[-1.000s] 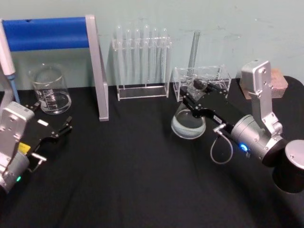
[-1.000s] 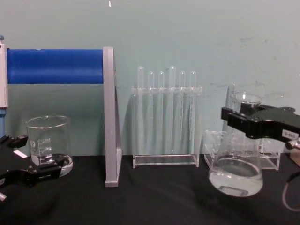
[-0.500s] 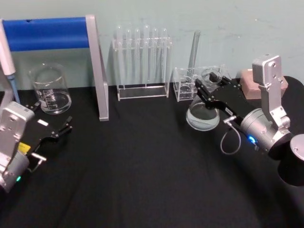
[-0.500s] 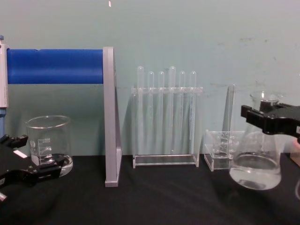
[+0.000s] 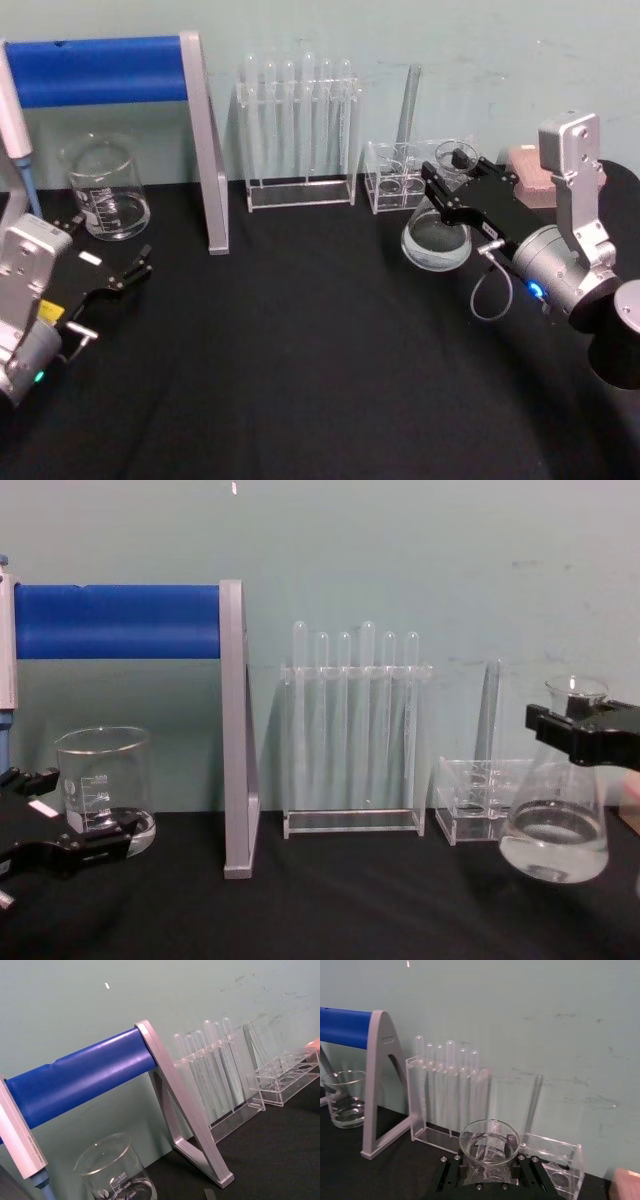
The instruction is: Grasp the erlenmeyer flask with one hand, shake it three times, then place it back.
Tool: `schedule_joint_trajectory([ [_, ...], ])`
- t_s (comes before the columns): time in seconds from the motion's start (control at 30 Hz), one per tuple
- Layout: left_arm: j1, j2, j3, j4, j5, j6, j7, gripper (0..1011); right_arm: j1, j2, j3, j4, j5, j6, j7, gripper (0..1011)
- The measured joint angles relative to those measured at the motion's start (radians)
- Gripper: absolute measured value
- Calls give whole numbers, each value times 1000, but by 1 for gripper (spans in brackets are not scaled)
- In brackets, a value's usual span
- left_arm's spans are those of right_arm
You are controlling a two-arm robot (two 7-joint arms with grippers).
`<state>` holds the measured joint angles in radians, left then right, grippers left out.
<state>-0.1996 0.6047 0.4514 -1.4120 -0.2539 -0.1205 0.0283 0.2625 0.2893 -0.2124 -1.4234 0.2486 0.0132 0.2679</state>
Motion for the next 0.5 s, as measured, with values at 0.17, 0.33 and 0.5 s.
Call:
schedule_joint_trajectory([
  [0.17,0,0,0,0,0,0,0,1001,-11,-3,-8,-16,0,6,15,449],
  [0.33,0,0,0,0,0,0,0,1001,-24,-5,-23,-38,3,12,34,449],
  [0.5,0,0,0,0,0,0,0,1001,-38,-5,-47,-63,11,20,54,449],
])
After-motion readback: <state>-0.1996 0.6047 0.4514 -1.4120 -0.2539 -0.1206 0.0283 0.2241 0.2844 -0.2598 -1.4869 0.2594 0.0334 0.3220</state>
